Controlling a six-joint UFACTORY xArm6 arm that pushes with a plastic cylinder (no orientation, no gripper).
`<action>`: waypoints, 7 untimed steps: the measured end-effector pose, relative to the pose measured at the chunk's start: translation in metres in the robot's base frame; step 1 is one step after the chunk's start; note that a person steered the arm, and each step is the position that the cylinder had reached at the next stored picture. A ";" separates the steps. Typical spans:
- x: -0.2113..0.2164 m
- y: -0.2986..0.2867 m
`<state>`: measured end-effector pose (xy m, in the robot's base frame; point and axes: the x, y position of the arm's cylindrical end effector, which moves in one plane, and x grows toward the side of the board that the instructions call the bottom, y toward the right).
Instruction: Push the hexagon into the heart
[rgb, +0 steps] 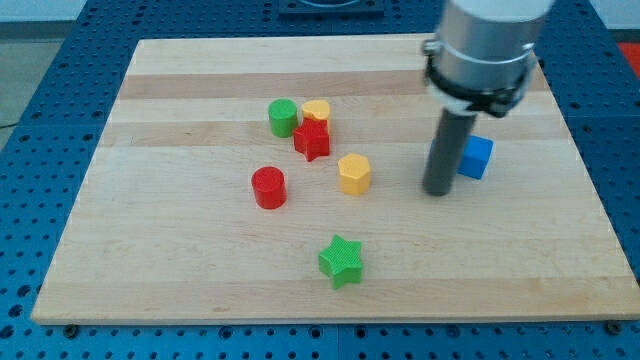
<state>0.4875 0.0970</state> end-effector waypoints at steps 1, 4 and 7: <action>0.025 -0.053; -0.042 -0.113; -0.011 -0.063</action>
<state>0.4763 0.0341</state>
